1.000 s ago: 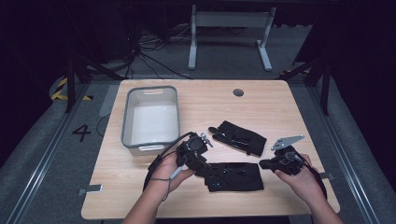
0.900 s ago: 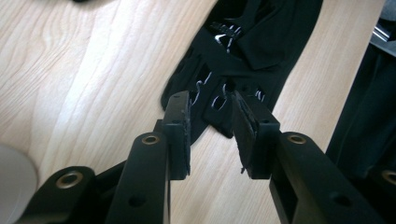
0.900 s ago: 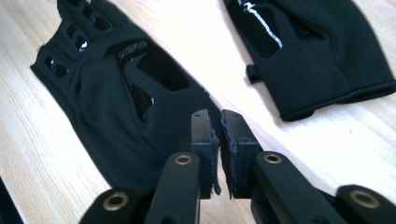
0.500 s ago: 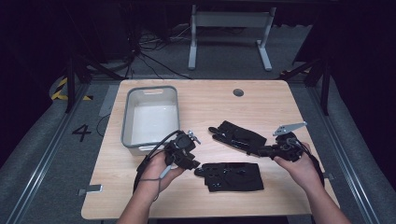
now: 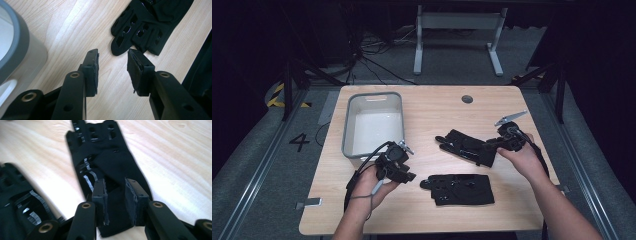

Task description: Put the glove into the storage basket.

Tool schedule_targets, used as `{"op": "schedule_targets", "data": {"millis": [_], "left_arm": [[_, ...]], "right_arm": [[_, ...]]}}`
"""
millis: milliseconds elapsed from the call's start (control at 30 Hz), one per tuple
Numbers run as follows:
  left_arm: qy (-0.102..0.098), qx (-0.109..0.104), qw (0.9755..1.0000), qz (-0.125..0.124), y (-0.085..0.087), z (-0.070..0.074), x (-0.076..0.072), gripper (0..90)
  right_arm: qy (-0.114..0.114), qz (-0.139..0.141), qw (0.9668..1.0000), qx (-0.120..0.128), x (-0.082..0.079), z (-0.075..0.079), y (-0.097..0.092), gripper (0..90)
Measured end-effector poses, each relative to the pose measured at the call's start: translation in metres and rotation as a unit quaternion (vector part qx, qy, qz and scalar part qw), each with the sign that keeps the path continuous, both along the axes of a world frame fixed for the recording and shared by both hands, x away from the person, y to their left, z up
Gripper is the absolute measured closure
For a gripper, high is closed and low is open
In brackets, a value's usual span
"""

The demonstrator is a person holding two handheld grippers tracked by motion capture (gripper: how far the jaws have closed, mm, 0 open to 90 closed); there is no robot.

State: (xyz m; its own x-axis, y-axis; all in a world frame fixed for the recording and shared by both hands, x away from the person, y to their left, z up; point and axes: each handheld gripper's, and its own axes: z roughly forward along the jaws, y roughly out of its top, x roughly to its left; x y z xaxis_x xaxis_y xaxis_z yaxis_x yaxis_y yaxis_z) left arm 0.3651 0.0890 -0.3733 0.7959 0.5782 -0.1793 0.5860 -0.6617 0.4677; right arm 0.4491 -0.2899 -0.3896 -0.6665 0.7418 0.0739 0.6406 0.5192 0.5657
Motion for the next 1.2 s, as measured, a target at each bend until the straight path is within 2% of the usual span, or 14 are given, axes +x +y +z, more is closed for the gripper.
{"op": "schedule_targets", "data": {"millis": [133, 367, 633, 933, 1000, 1100, 1167, 1200], "left_arm": [[0.0, -0.001, 1.0, 0.005, 0.005, 0.0, -0.001, 61.4], [-0.002, -0.007, 0.9999, 0.012, 0.011, 0.002, 0.0, 61.3], [-0.002, -0.011, 0.9999, 0.012, 0.012, 0.002, 0.001, 61.1], [-0.002, -0.01, 0.9999, 0.007, 0.009, 0.002, 0.002, 60.4], [-0.001, -0.01, 0.9999, 0.006, 0.008, 0.002, 0.003, 60.3], [-0.001, -0.007, 1.0, 0.003, 0.006, 0.001, 0.003, 60.2], [0.001, -0.008, 1.0, 0.002, 0.005, 0.001, 0.003, 60.1], [0.0, -0.008, 1.0, 0.002, 0.005, 0.001, 0.004, 60.1]], "right_arm": [[0.0, -0.006, 0.9999, -0.014, 0.016, -0.008, 0.003, 67.2], [0.008, -0.019, 0.9997, -0.017, 0.04, -0.023, 0.003, 61.5], [0.025, -0.019, 0.9994, -0.015, 0.052, -0.034, 0.003, 57.7], [0.046, -0.021, 0.9984, -0.025, 0.057, -0.045, 0.005, 55.6], [0.04, -0.017, 0.9987, -0.028, 0.056, -0.045, 0.005, 57.4], [0.037, -0.008, 0.9987, -0.033, 0.055, -0.045, 0.008, 65.9], [0.045, -0.011, 0.9984, -0.032, 0.053, -0.045, 0.01, 75.3], [0.045, -0.011, 0.9984, -0.032, 0.053, -0.045, 0.01, 75.3]]}}
